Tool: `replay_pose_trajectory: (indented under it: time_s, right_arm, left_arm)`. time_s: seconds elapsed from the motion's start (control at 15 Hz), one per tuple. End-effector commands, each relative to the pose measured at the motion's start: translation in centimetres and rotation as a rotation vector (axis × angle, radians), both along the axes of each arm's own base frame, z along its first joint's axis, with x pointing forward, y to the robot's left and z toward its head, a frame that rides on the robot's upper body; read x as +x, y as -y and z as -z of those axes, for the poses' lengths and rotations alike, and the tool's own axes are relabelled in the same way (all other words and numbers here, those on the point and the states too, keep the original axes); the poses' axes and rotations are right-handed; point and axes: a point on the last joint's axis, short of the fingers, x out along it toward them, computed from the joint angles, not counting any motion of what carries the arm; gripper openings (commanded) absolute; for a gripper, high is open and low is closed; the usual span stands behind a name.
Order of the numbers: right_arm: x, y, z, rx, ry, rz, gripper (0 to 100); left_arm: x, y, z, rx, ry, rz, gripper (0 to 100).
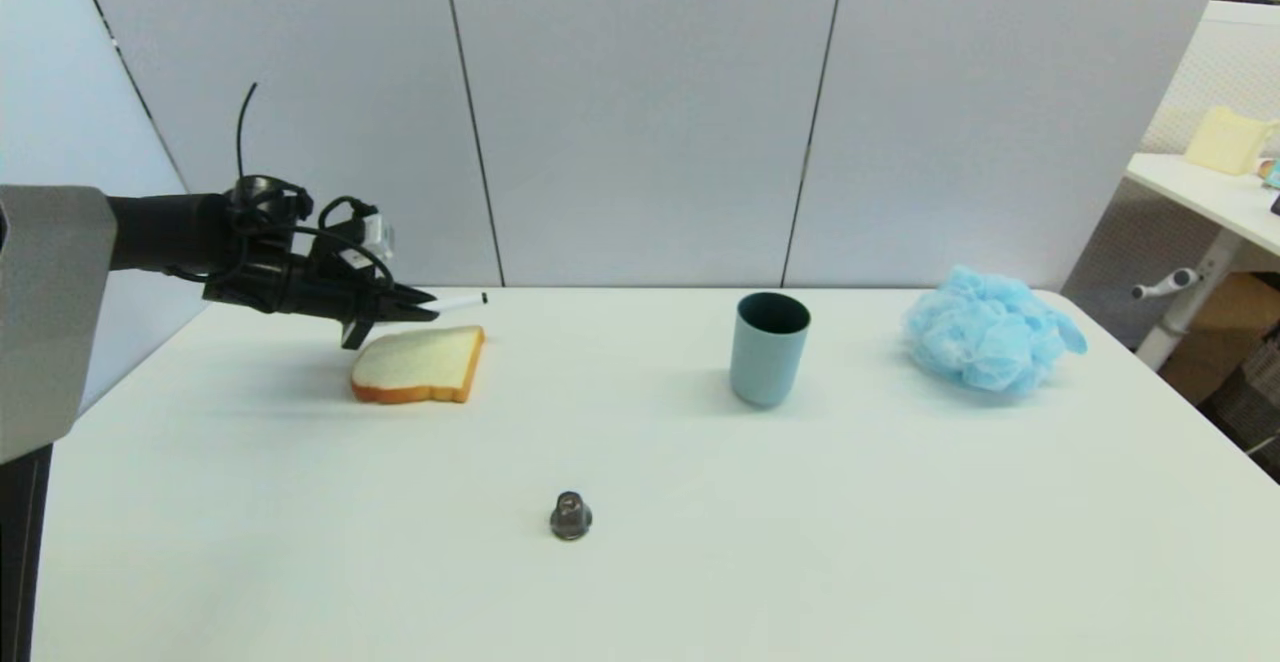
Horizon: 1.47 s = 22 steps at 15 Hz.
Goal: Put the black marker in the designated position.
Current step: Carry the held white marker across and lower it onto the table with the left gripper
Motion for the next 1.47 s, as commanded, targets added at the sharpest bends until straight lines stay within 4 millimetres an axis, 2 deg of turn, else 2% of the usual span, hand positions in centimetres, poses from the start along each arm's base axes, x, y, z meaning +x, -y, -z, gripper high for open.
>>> replay_pose_trajectory:
  time_s: [0.07,0.4,0.6,0.87,1.13,1.47]
  right_arm:
    - [0.0,0.0,0.0,0.0,0.0,0.0,100]
    - [0.0,0.0,0.0,0.0,0.0,0.0,100]
    - [0.0,0.0,0.0,0.0,0.0,0.0,100]
    - [0.0,0.0,0.0,0.0,0.0,0.0,100]
    - [0.0,0.0,0.0,0.0,0.0,0.0,100]
    - [0.0,0.0,0.0,0.0,0.0,0.0,100]
  left_arm:
    - [0.9,-0.1,2.8,-0.012,-0.045,0.026,0]
    - [1.0,-0.2,2.1,-0.009,-0.023,0.022,0]
    - [0.6,-0.2,0.6,-0.002,0.012,0.023,0]
    - [1.3,-0.2,0.2,0.011,0.104,0.022,0]
    - [2.9,-0.4,1.5,0.02,0.197,0.024,0]
    - [3.5,-0.4,3.8,0.017,0.163,0.026,0]
